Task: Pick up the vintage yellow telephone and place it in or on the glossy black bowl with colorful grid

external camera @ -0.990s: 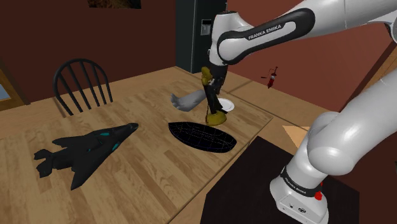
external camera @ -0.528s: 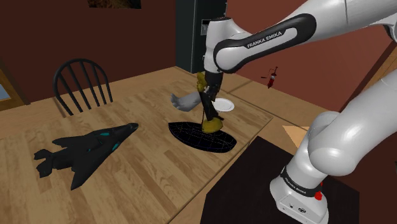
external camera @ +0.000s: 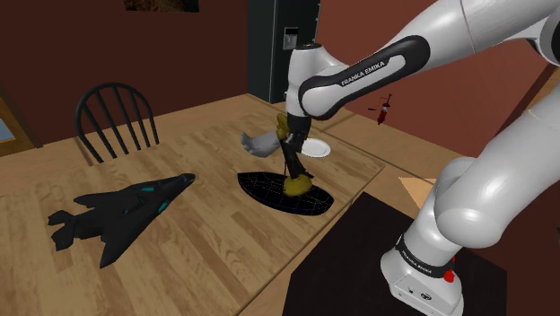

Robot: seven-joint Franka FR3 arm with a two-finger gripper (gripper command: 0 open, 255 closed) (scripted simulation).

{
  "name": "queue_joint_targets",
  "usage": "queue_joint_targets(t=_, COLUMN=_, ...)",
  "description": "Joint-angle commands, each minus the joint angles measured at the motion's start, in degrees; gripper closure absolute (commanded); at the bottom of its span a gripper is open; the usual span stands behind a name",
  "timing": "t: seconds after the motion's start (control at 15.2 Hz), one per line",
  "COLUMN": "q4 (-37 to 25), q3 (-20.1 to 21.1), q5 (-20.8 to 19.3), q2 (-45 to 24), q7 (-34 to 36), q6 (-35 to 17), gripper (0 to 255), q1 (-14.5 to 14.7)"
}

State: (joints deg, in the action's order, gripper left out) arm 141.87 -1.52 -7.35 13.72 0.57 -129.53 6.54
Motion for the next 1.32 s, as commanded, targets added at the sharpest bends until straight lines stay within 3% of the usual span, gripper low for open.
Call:
queue_joint_targets(t=0.0, q4=0.79, q3=0.04, q5=-0.14, q2=-0.88, q7=0.29, q6=-1.78, gripper=255, q1=-0.01)
queue_joint_targets(t=0.2, q4=1.86, q3=0.02, q5=-0.41, q2=-2.39, q7=0.61, q6=-4.34, gripper=255, q1=-0.09)
queue_joint_targets(t=0.73, q4=1.92, q3=0.02, q5=-0.43, q2=-2.50, q7=0.63, q6=-4.51, gripper=255, q1=-0.09)
queue_joint_targets(t=0.79, q4=1.92, q3=0.02, q5=-0.43, q2=-2.49, q7=0.64, q6=-4.50, gripper=0, q1=-0.09)
queue_joint_targets(t=1.12, q4=1.91, q3=0.02, q5=-0.43, q2=-2.50, q7=0.63, q6=-4.50, gripper=0, q1=-0.09)
queue_joint_targets(t=1.25, q4=0.24, q3=0.23, q5=0.04, q2=0.08, q7=0.38, q6=-0.25, gripper=0, q1=0.16)
